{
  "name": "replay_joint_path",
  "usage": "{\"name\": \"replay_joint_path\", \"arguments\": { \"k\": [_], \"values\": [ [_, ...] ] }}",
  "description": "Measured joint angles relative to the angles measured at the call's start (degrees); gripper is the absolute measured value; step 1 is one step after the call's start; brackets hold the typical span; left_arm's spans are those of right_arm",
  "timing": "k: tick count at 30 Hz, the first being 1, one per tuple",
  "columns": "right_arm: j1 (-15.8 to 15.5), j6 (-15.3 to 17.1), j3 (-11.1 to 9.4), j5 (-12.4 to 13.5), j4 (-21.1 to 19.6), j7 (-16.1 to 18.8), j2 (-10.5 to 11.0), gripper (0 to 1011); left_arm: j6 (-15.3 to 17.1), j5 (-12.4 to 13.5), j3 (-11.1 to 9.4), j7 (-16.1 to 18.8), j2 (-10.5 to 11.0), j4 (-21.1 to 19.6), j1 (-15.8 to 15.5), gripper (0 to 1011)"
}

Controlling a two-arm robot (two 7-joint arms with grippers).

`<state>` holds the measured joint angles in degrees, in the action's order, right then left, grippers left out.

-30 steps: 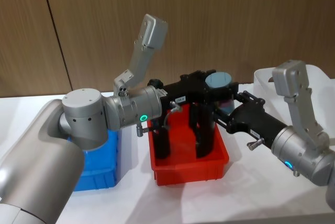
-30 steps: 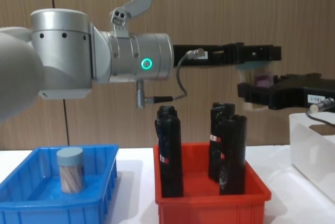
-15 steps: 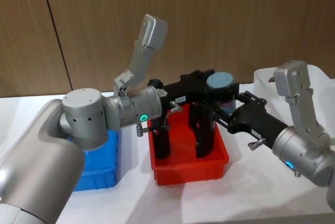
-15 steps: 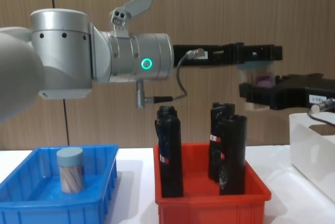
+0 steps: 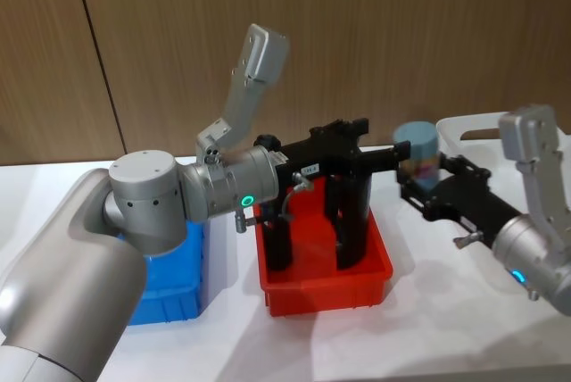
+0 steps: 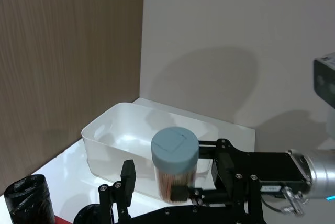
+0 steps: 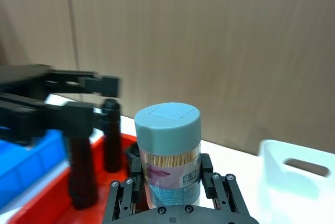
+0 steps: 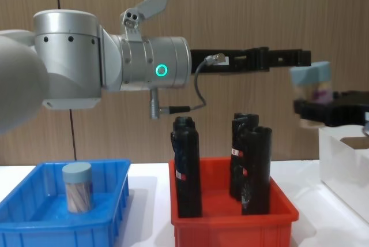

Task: Pick the cotton swabs from the blue box and place them into the white box.

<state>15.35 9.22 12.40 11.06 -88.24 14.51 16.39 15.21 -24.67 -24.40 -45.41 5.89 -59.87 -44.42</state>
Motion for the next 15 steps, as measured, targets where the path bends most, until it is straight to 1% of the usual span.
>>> {"name": "replay_joint_path", "arguments": {
  "k": [10, 12, 15],
  "values": [
    [1.24, -0.58, -2.09, 0.76, 3.9, -3.48, 1.07, 642, 0.0, 0.0, 0.0, 0.0, 0.0, 0.0, 0.0, 1004],
    [1.9, -0.89, -2.93, 0.91, 5.72, -4.6, 1.48, 642, 0.0, 0.0, 0.0, 0.0, 0.0, 0.0, 0.0, 1004],
    [2.43, -1.14, -3.5, 1.09, 7.1, -5.4, 1.74, 642, 0.0, 0.0, 0.0, 0.0, 0.0, 0.0, 0.0, 1004]
  ]
}}
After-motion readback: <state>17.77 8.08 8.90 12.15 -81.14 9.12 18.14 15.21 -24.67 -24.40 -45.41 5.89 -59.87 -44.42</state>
